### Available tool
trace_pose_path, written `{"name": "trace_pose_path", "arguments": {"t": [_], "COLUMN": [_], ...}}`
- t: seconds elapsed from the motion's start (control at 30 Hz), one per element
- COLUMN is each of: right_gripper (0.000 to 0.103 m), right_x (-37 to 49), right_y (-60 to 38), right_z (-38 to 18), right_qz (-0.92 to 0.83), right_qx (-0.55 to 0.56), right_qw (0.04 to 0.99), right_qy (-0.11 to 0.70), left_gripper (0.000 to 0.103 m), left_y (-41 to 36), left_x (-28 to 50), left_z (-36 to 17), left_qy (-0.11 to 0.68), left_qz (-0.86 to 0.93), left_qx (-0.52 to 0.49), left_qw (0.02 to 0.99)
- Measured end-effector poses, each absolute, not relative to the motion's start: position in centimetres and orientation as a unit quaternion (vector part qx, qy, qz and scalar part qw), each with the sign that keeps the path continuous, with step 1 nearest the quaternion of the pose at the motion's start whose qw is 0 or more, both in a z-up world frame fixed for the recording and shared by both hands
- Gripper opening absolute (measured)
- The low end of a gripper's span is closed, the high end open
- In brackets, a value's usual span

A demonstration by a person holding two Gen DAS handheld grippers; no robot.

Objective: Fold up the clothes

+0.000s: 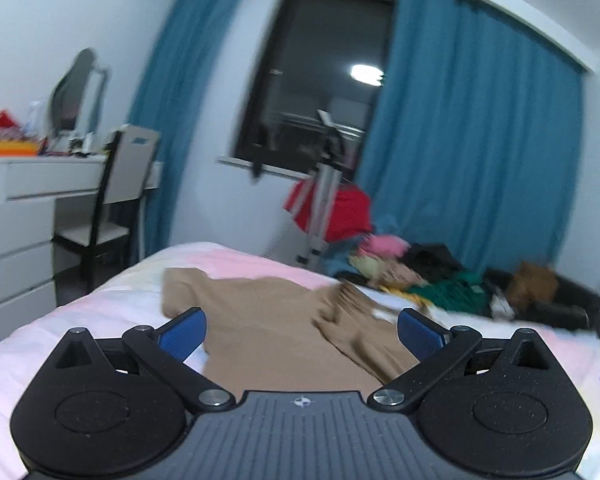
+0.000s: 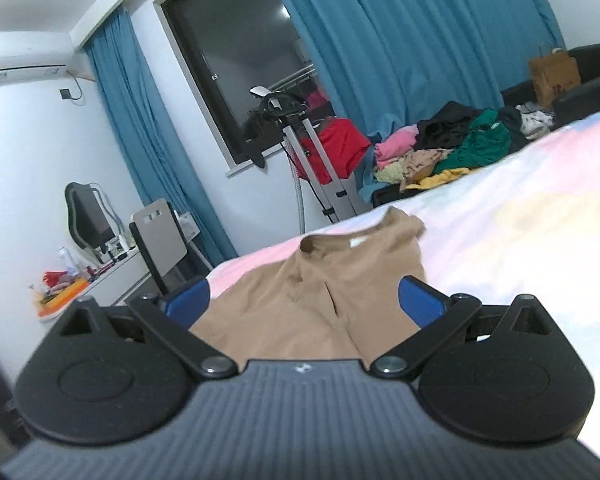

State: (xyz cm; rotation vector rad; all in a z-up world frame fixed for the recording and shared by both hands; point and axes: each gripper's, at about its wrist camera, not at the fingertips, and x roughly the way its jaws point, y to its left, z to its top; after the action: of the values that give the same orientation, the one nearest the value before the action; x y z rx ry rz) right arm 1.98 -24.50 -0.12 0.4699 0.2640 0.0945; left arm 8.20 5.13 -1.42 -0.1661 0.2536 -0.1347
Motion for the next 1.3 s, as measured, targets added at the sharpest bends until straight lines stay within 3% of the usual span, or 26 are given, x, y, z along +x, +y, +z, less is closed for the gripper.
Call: {"name": "trace_pose_path", "arguments": {"t": [0.2,0.47,0.7,0.93,1.07,1.13,1.17,1.23,1.3], "right_gripper": [0.102,0.102,0.102,0.102,0.102,0.102,0.102,0.102,0.102], "right_x": [-4.5,-7.0,-7.6,-5.7,-5.1,-4.8,-4.7,-4.4,-4.4], "right_y": [-27.0,-33.1,-38.4,-39.6,-39.6,-39.7,-39.7,-39.8,-39.8], "right_z": [0.0,1.0,-0.9,-2.8,-3.2,-3.6,-3.7,-3.9,-4.0], "right_qz": [0.008,-0.012,-0.031,0.006,0.005,0.002,0.0,-0.005,-0.011], "right_qx": [0.246,0.259,0.286,0.299,0.297,0.299,0.3,0.301,0.3], "right_qw": [0.961,0.959,0.952,0.946,0.946,0.944,0.943,0.942,0.942], "right_qy": [0.128,0.113,0.103,0.121,0.132,0.139,0.143,0.149,0.152], "left_gripper": [0.102,0.099,0.086,0.06,0.055,0.037,0.033,0.008,0.007], "left_y": [0.7,-6.3,-12.4,-16.9,-18.1,-18.5,-18.3,-17.9,-16.5], "left_x": [3.4,-1.1,-3.8,-5.2,-5.2,-5.3,-5.2,-5.1,-4.8], "left_z": [-1.9,-3.9,-8.0,-13.1,-15.2,-15.7,-15.6,-15.2,-14.0], "left_qy": [0.159,0.207,0.244,0.269,0.262,0.252,0.25,0.248,0.255], "left_qz": [-0.137,-0.262,-0.402,-0.473,-0.462,-0.449,-0.443,-0.429,-0.408], "left_qx": [-0.01,0.057,0.122,0.204,0.255,0.275,0.27,0.256,0.219], "left_qw": [0.978,0.941,0.874,0.814,0.808,0.812,0.818,0.83,0.849]}}
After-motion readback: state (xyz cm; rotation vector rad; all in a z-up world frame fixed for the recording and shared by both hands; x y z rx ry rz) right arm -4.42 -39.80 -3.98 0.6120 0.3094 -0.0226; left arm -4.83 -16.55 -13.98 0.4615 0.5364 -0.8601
